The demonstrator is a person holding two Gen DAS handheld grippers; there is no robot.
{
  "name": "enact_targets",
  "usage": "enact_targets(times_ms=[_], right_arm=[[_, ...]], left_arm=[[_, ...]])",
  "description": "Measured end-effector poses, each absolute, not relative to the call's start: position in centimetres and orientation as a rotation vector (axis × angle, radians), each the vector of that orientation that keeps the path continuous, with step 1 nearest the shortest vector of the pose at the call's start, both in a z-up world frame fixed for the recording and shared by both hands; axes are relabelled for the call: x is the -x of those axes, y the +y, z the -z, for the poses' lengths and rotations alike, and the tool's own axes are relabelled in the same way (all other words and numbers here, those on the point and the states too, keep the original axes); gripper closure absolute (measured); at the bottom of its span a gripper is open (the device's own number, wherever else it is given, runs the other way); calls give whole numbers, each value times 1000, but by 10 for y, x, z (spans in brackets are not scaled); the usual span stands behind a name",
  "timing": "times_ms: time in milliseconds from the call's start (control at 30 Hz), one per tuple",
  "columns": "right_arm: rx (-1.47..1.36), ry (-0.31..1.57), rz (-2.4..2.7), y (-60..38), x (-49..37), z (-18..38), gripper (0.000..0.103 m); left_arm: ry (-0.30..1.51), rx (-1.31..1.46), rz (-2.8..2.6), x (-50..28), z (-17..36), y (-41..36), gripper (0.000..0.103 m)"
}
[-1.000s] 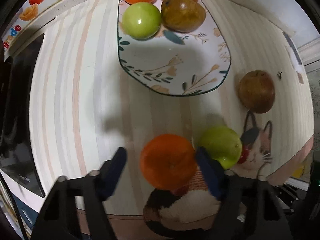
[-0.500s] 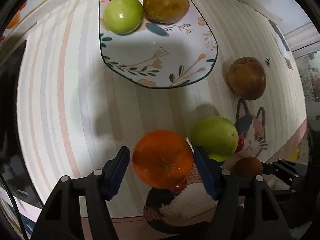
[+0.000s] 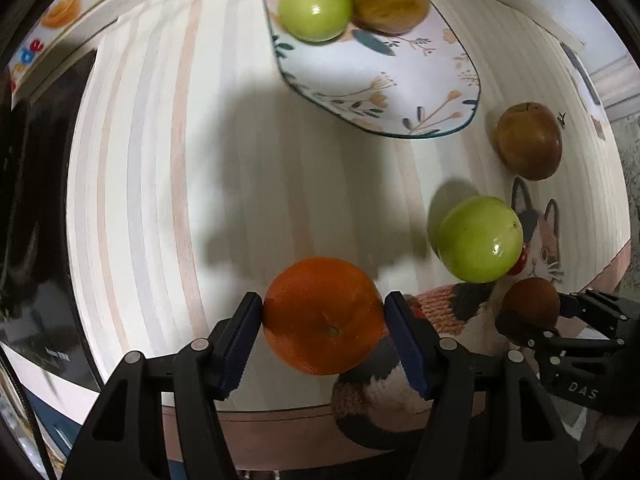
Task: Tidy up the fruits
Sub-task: 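Grasp an orange with the left tool while the right tool grasps a brown fruit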
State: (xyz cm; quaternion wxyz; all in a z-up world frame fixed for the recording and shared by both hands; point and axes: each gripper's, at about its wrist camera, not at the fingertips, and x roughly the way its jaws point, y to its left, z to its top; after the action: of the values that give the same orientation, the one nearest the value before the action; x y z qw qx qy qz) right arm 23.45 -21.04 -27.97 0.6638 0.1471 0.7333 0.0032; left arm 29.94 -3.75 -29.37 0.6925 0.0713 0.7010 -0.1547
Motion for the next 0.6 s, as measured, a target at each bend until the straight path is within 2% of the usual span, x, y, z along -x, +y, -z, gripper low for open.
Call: enact_targets(times_ms=[200,400,600], right_arm=[[-321,1649,-11,-203,-243,281,43],[-402,1655,-32,-210,-245,282,43],[-418,1653,-31,-219,-241,270,36]], left_arm=[[1607,-137,320,-306,312,-41,37],[1609,-118,297,-310,327,-28,38],[1610,-122,260,-303,329,-26,39]])
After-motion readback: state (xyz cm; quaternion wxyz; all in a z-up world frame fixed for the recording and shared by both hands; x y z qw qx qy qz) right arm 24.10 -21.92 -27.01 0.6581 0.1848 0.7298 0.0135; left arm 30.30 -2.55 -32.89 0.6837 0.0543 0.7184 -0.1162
